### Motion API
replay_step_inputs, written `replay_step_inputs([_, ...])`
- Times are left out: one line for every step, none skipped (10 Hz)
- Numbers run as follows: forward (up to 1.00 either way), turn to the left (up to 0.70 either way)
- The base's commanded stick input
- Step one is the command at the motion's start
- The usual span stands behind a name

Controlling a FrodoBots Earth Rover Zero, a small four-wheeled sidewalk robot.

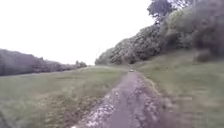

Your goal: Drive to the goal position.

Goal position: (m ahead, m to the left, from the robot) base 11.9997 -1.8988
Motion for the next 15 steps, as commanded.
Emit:
replay_step_inputs([1.0,-0.27])
replay_step_inputs([1.0,-0.27])
replay_step_inputs([1.0,-0.27])
replay_step_inputs([1.0,-0.27])
replay_step_inputs([1.0,-0.27])
replay_step_inputs([1.0,-0.27])
replay_step_inputs([1.0,-0.27])
replay_step_inputs([1.0,-0.27])
replay_step_inputs([1.0,0.0])
replay_step_inputs([1.0,0.0])
replay_step_inputs([1.0,0.0])
replay_step_inputs([1.0,0.0])
replay_step_inputs([1.0,0.0])
replay_step_inputs([1.0,0.27])
replay_step_inputs([1.0,0.27])
